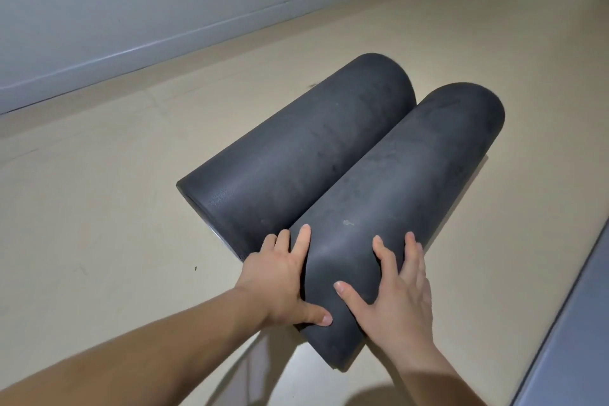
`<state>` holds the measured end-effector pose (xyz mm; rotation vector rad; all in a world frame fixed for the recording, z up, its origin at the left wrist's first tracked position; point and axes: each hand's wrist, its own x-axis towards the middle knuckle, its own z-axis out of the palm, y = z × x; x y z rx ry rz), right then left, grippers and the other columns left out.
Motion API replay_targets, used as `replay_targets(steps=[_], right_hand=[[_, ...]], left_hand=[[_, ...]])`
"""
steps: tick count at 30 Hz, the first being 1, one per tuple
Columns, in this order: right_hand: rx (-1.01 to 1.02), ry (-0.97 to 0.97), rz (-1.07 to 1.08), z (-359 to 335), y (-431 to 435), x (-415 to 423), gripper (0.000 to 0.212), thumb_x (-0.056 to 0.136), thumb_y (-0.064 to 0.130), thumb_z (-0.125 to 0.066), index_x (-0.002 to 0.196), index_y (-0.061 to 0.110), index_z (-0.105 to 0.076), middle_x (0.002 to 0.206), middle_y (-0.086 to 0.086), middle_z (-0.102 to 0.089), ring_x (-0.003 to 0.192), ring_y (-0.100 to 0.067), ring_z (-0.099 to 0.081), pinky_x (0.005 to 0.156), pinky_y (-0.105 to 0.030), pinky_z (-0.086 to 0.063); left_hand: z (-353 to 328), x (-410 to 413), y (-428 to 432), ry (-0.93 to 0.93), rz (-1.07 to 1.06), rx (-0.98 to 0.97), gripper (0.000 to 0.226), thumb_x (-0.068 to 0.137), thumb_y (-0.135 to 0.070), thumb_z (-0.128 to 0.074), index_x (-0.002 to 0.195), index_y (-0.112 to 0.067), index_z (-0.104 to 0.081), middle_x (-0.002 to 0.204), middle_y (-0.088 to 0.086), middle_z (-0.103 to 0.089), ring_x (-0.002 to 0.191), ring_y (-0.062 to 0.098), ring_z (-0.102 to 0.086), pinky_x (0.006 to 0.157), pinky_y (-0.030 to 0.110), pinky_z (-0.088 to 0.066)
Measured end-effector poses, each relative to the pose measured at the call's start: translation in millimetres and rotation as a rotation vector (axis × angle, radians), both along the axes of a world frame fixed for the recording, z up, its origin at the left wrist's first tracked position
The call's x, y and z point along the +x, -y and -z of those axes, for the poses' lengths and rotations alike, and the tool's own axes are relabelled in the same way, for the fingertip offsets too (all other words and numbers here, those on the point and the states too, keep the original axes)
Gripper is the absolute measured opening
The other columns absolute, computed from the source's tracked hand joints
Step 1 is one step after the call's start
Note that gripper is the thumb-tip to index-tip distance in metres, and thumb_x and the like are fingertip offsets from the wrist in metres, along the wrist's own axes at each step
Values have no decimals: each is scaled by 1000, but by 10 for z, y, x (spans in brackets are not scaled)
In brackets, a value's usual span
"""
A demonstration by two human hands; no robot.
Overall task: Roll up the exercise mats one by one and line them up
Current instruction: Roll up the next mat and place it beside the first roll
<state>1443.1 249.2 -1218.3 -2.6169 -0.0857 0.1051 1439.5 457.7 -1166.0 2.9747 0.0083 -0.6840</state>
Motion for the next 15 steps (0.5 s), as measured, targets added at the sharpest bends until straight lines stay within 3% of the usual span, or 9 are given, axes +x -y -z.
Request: replay_targets(steps=[4,6,8,11,15], right_hand=[[6,-74,48,-146,37,-63,102,72,94,-49,156,54,-6,169,3,12,159,-32,-11,118,-53,-39],[121,-105,113,-241,65,-86,104,67,96,-51,154,60,-6,167,6,-1,149,-29,-36,104,-49,-53],[285,-128,181,-286,98,-140,102,73,88,-60,156,57,-11,162,7,-21,137,-22,-49,96,-43,-58],[415,-138,198,-311,151,-221,85,87,67,-68,158,47,-27,158,10,-34,135,-17,-51,95,-35,-55],[497,-215,206,-338,196,-234,81,86,62,-74,155,48,-35,155,13,-42,134,-20,-55,100,-39,-57]], left_hand=[[-109,-31,25,-55,-37,-51,154,56,-97,-68,165,-34,21,167,-2,-20,151,23,-24,114,45,-45],[-220,5,-39,-86,-49,-116,154,55,-97,-68,166,-35,19,168,-7,-21,152,21,-25,118,44,-42],[-305,50,-99,-98,-51,-172,155,55,-95,-71,167,-32,14,169,-9,-22,152,20,-29,120,42,-40],[-397,87,-151,-44,-49,-211,148,59,-90,-75,169,-26,2,170,-8,-23,154,19,-28,121,41,-39],[-513,123,-148,39,-47,-300,123,65,-84,-73,164,-25,-28,160,-8,-37,148,19,-38,119,40,-41]])
